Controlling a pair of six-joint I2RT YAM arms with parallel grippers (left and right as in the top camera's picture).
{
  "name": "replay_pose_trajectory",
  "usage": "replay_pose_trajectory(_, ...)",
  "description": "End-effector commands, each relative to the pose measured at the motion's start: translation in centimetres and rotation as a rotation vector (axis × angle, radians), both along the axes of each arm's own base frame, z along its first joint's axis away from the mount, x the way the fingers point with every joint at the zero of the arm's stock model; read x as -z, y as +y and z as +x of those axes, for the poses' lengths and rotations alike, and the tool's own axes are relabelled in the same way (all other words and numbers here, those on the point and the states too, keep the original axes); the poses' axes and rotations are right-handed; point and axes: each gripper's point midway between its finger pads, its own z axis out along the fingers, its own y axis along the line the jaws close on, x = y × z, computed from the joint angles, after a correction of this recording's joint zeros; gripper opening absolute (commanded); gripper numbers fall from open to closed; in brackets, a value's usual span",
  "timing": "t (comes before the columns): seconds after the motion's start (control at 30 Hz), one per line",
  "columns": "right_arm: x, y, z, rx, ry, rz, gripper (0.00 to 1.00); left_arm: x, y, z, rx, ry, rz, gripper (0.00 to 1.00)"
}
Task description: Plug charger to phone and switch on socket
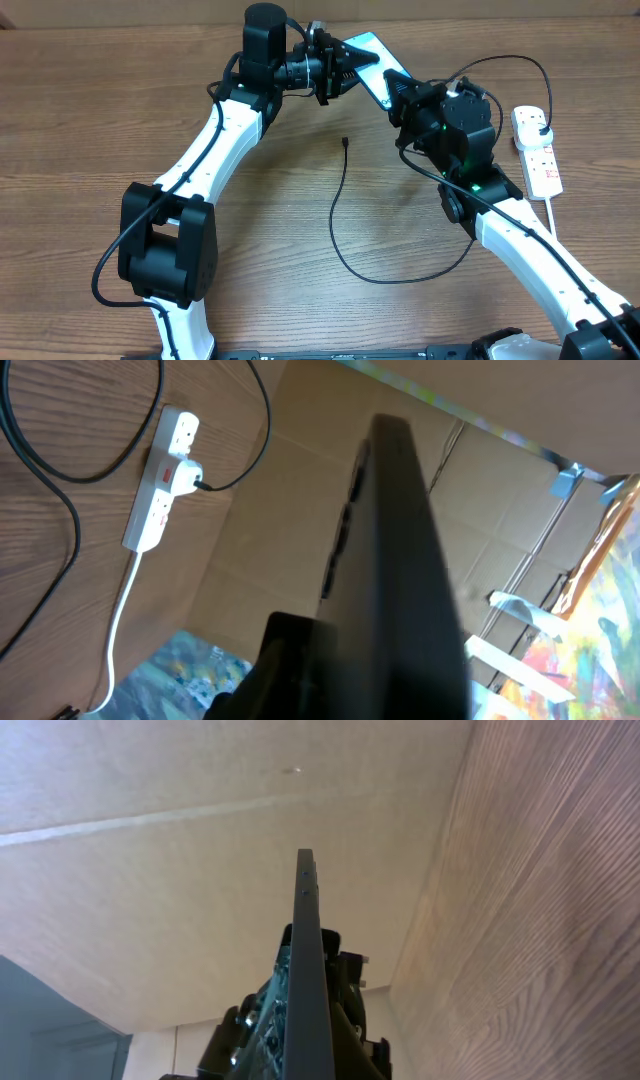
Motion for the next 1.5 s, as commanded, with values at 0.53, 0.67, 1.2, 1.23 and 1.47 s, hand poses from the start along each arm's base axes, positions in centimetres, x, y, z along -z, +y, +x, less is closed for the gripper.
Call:
replay_pose_trajectory(0.53, 0.1, 0.2, -0.2, -0.013, 0.004, -0.022, 0.14, -1.3, 0.1, 0.3, 0.007, -0.18, 0.025, 0.04)
replay_pose_trajectory(0.67, 0.1, 0.2, -0.2, -0.013, 0.004, -0.023, 0.29, -1.3, 0.1, 0.3, 0.017, -0.251, 0.043, 0.04)
replay_pose_trajectory(1.2, 4.2, -1.3, -0.9, -0.038, 0.09, -0.233, 0.73, 0.8, 4.4, 1.7, 0.039, -0.522, 0.184, 0.04)
replay_pose_trajectory(1.23, 4.7, -1.6, -1.1, -0.036, 0.114, -0.241, 0.76, 1.4, 5.2, 1.9, 0.036, -0.515, 0.205, 0.04)
replay_pose_trajectory(1.47, 8.0, -3.1, -2.4, -0.09, 0.196, -0.419, 0.82, 5.3, 10.8, 1.6, 0.027, -0.38, 0.304, 0.04)
